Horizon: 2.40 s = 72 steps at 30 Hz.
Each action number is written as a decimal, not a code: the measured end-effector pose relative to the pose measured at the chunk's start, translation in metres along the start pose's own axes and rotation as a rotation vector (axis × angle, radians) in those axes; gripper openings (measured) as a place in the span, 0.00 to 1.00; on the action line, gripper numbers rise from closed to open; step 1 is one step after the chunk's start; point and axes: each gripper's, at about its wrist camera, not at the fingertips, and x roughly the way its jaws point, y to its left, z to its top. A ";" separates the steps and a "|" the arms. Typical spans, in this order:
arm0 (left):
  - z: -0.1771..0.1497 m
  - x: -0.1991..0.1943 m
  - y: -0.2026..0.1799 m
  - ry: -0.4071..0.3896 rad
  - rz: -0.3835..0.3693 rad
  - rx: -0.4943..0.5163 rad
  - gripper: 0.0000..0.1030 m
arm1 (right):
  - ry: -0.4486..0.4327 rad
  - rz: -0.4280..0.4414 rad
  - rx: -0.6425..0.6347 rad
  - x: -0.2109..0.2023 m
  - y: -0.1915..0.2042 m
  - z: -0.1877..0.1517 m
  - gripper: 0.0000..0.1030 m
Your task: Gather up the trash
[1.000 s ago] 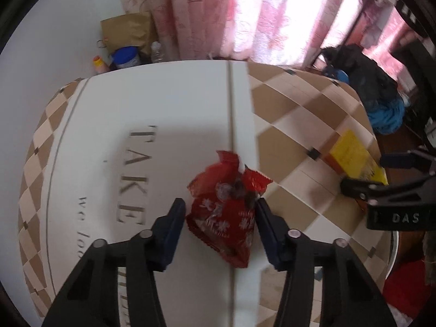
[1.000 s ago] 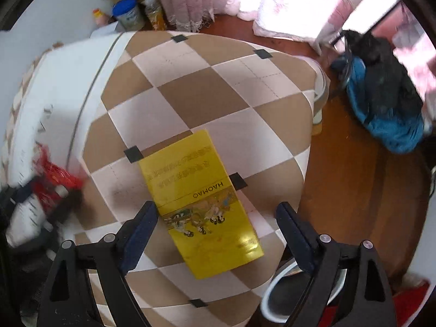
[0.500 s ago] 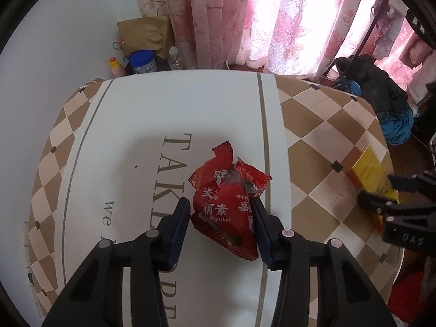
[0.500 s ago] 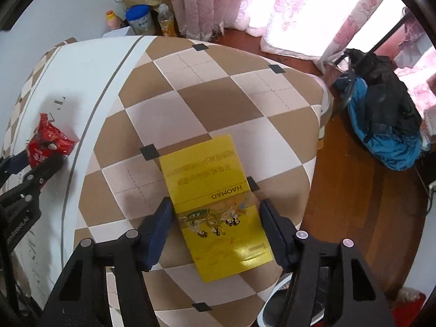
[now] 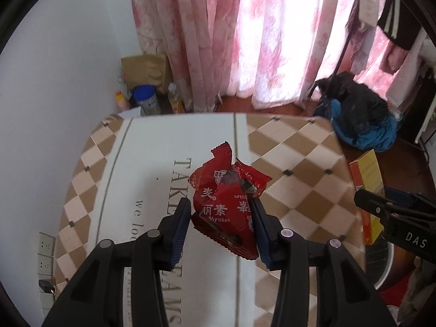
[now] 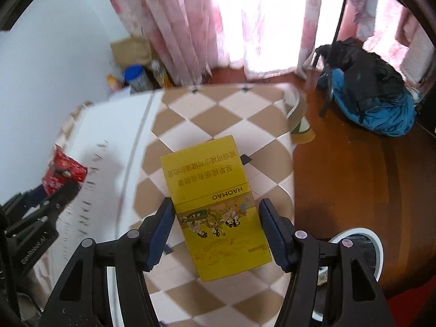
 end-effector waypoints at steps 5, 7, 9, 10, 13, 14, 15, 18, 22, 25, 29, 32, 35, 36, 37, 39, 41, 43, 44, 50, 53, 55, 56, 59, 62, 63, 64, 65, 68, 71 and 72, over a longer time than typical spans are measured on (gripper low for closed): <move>0.002 -0.052 -0.025 -0.079 -0.037 0.032 0.39 | -0.109 0.043 0.068 -0.060 -0.018 -0.017 0.63; 0.002 -0.069 -0.037 -0.102 -0.058 0.047 0.39 | -0.145 0.064 0.103 -0.084 -0.030 -0.023 0.63; 0.003 -0.088 -0.056 -0.129 -0.085 0.068 0.39 | -0.184 0.076 0.139 -0.111 -0.047 -0.033 0.63; 0.003 -0.095 -0.064 -0.140 -0.098 0.077 0.39 | -0.199 0.079 0.154 -0.122 -0.055 -0.036 0.63; 0.003 -0.114 -0.098 -0.164 -0.151 0.113 0.39 | -0.243 0.074 0.204 -0.159 -0.089 -0.052 0.63; 0.002 -0.120 -0.116 -0.171 -0.174 0.133 0.39 | -0.255 0.071 0.221 -0.169 -0.101 -0.057 0.63; 0.000 -0.123 -0.128 -0.173 -0.189 0.148 0.39 | -0.268 0.063 0.239 -0.180 -0.113 -0.065 0.63; -0.005 -0.126 -0.171 -0.159 -0.250 0.196 0.39 | -0.291 0.035 0.296 -0.208 -0.155 -0.086 0.63; -0.021 -0.108 -0.234 -0.086 -0.323 0.259 0.39 | -0.291 -0.027 0.386 -0.227 -0.217 -0.119 0.63; -0.036 -0.074 -0.277 0.013 -0.374 0.290 0.39 | -0.265 -0.054 0.468 -0.224 -0.265 -0.146 0.63; -0.055 -0.016 -0.318 0.168 -0.406 0.313 0.39 | -0.186 -0.050 0.570 -0.192 -0.319 -0.183 0.63; -0.069 0.019 -0.341 0.269 -0.417 0.314 0.39 | -0.100 -0.036 0.629 -0.148 -0.353 -0.202 0.63; -0.078 0.061 -0.360 0.387 -0.428 0.306 0.42 | -0.030 -0.016 0.672 -0.110 -0.379 -0.214 0.63; -0.080 0.073 -0.364 0.421 -0.429 0.306 0.42 | -0.009 -0.017 0.684 -0.096 -0.387 -0.216 0.63; -0.082 0.083 -0.366 0.446 -0.414 0.306 0.43 | 0.008 -0.006 0.697 -0.083 -0.396 -0.218 0.63; -0.086 0.095 -0.374 0.475 -0.395 0.319 0.46 | 0.039 0.006 0.722 -0.060 -0.412 -0.218 0.63; -0.088 0.103 -0.376 0.491 -0.373 0.327 0.50 | 0.057 0.023 0.731 -0.045 -0.420 -0.217 0.63; -0.089 0.110 -0.377 0.494 -0.340 0.326 0.70 | 0.089 0.025 0.733 -0.027 -0.430 -0.213 0.63; -0.088 0.111 -0.376 0.492 -0.335 0.319 0.86 | 0.100 0.028 0.732 -0.020 -0.431 -0.211 0.63; -0.088 0.105 -0.351 0.468 -0.271 0.287 0.95 | 0.138 0.009 0.732 -0.006 -0.434 -0.201 1.00; -0.087 0.093 -0.342 0.433 -0.236 0.291 0.95 | 0.153 -0.048 0.723 -0.013 -0.430 -0.202 1.00; -0.090 0.082 -0.339 0.408 -0.198 0.317 0.96 | 0.165 -0.093 0.708 -0.021 -0.424 -0.206 1.00; -0.090 0.079 -0.336 0.399 -0.184 0.328 0.97 | 0.177 -0.122 0.703 -0.026 -0.420 -0.209 1.00; -0.094 0.062 -0.334 0.368 -0.159 0.353 0.98 | 0.201 -0.174 0.669 -0.038 -0.409 -0.218 1.00; -0.094 0.047 -0.330 0.356 -0.160 0.360 0.98 | 0.219 -0.196 0.651 -0.052 -0.395 -0.225 1.00; -0.094 0.040 -0.328 0.350 -0.162 0.360 0.98 | 0.219 -0.195 0.652 -0.059 -0.392 -0.227 1.00; -0.092 0.033 -0.328 0.345 -0.168 0.358 0.98 | 0.215 -0.190 0.651 -0.067 -0.387 -0.228 1.00; -0.092 0.022 -0.325 0.335 -0.176 0.358 0.98 | 0.211 -0.193 0.647 -0.074 -0.383 -0.229 1.00; -0.090 -0.005 -0.318 0.316 -0.195 0.357 0.98 | 0.182 -0.199 0.634 -0.106 -0.369 -0.228 1.00; -0.088 -0.039 -0.308 0.301 -0.225 0.366 0.98 | 0.140 -0.176 0.640 -0.143 -0.354 -0.229 1.00; -0.087 -0.049 -0.306 0.293 -0.233 0.370 0.98 | 0.130 -0.169 0.637 -0.155 -0.348 -0.229 1.00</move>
